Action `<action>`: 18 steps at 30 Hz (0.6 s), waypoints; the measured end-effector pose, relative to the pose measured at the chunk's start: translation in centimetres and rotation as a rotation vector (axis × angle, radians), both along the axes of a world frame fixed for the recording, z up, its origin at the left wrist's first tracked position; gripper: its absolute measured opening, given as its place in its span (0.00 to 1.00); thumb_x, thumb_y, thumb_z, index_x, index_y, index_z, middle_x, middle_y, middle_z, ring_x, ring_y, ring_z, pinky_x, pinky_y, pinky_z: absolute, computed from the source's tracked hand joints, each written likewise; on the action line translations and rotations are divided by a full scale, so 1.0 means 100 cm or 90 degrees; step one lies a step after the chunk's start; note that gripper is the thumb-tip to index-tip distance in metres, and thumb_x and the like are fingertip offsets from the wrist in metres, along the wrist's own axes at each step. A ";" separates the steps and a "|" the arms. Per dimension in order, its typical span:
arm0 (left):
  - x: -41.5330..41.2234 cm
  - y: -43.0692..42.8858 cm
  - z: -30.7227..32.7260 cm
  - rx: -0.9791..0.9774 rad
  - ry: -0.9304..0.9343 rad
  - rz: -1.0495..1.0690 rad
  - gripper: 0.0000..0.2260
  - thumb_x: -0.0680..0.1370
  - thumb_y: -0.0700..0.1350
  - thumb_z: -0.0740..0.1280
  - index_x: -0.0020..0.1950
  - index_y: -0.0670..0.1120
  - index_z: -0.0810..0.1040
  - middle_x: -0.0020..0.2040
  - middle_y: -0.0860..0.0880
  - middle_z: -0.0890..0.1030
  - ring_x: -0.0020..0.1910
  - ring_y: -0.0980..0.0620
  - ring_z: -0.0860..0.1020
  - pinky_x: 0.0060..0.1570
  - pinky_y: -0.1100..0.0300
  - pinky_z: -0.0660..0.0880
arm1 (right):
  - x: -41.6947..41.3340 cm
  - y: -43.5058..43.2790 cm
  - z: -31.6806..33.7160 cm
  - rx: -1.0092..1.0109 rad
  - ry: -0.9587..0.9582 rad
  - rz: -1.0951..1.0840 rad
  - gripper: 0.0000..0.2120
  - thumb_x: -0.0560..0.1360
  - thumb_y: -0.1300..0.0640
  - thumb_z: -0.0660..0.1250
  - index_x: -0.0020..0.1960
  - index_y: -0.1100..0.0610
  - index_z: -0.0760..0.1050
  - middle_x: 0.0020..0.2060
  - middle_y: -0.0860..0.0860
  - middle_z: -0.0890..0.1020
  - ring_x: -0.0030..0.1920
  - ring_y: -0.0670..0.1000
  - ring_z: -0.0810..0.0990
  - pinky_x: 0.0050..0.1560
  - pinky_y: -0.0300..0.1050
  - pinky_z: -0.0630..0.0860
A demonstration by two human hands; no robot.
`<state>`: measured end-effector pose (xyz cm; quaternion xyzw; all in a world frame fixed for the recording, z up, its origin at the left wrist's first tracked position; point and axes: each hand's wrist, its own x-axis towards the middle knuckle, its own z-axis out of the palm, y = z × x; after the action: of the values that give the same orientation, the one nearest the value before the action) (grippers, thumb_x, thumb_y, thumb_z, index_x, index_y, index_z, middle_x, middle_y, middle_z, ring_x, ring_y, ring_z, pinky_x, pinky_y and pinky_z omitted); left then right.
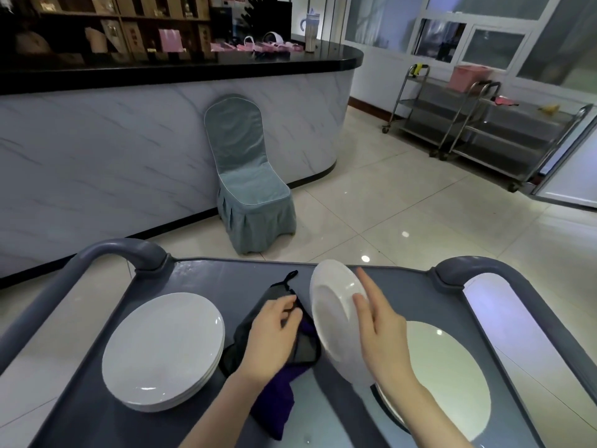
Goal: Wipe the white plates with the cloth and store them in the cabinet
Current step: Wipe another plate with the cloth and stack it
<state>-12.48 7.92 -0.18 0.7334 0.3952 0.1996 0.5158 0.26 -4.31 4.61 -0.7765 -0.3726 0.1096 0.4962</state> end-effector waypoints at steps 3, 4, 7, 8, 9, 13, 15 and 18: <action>-0.010 0.004 0.044 -0.341 -0.212 0.059 0.09 0.83 0.53 0.60 0.62 0.57 0.74 0.57 0.47 0.82 0.52 0.48 0.84 0.56 0.47 0.80 | -0.017 0.010 -0.007 -0.040 -0.230 0.136 0.23 0.83 0.55 0.59 0.76 0.42 0.62 0.31 0.42 0.77 0.29 0.44 0.73 0.33 0.29 0.66; -0.015 0.006 0.054 -0.392 -0.245 0.066 0.08 0.82 0.53 0.60 0.61 0.56 0.74 0.55 0.44 0.83 0.51 0.46 0.84 0.53 0.45 0.81 | -0.024 0.013 -0.010 -0.043 -0.323 0.179 0.25 0.81 0.55 0.59 0.77 0.47 0.62 0.30 0.40 0.74 0.29 0.43 0.70 0.32 0.27 0.63; -0.032 0.012 0.061 -0.430 -0.237 0.125 0.13 0.80 0.52 0.65 0.64 0.53 0.72 0.54 0.41 0.83 0.46 0.45 0.85 0.42 0.49 0.83 | -0.040 0.022 -0.025 -0.053 -0.465 0.292 0.29 0.77 0.55 0.60 0.77 0.50 0.61 0.44 0.43 0.83 0.38 0.41 0.78 0.35 0.30 0.71; -0.037 0.013 0.058 -0.433 -0.227 0.152 0.15 0.80 0.51 0.67 0.65 0.52 0.72 0.53 0.41 0.83 0.44 0.46 0.86 0.39 0.52 0.82 | -0.043 0.025 -0.031 -0.042 -0.494 0.313 0.29 0.76 0.56 0.61 0.77 0.51 0.62 0.49 0.43 0.84 0.42 0.41 0.81 0.37 0.32 0.73; -0.043 0.015 0.055 -0.438 -0.223 0.180 0.16 0.79 0.49 0.68 0.66 0.52 0.72 0.52 0.41 0.83 0.42 0.47 0.86 0.36 0.54 0.81 | -0.048 0.029 -0.033 -0.036 -0.505 0.332 0.29 0.76 0.57 0.62 0.76 0.52 0.63 0.50 0.43 0.84 0.45 0.42 0.81 0.38 0.32 0.73; -0.070 0.025 0.037 -0.434 -0.248 0.271 0.14 0.80 0.41 0.66 0.65 0.49 0.74 0.49 0.40 0.82 0.40 0.45 0.85 0.33 0.56 0.80 | -0.067 0.048 -0.038 -0.035 -0.389 0.423 0.22 0.82 0.53 0.60 0.76 0.48 0.65 0.57 0.42 0.83 0.52 0.42 0.82 0.48 0.35 0.78; -0.086 0.031 0.029 -0.420 -0.257 0.307 0.14 0.79 0.38 0.63 0.64 0.50 0.75 0.49 0.39 0.82 0.42 0.42 0.85 0.34 0.55 0.80 | -0.078 0.057 -0.037 -0.105 -0.317 0.475 0.21 0.83 0.47 0.58 0.76 0.44 0.65 0.66 0.39 0.78 0.64 0.39 0.76 0.60 0.38 0.75; -0.111 0.044 0.016 -0.396 -0.253 0.349 0.15 0.80 0.37 0.61 0.63 0.52 0.75 0.52 0.40 0.82 0.44 0.41 0.83 0.34 0.55 0.80 | -0.083 0.070 -0.041 -0.209 -0.207 0.482 0.23 0.82 0.38 0.54 0.75 0.39 0.65 0.72 0.36 0.70 0.73 0.34 0.63 0.73 0.36 0.60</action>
<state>-23.56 12.36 1.40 0.3594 0.5091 0.3378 0.7053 -8.07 2.71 0.49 -0.6610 -0.6815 0.2177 0.2264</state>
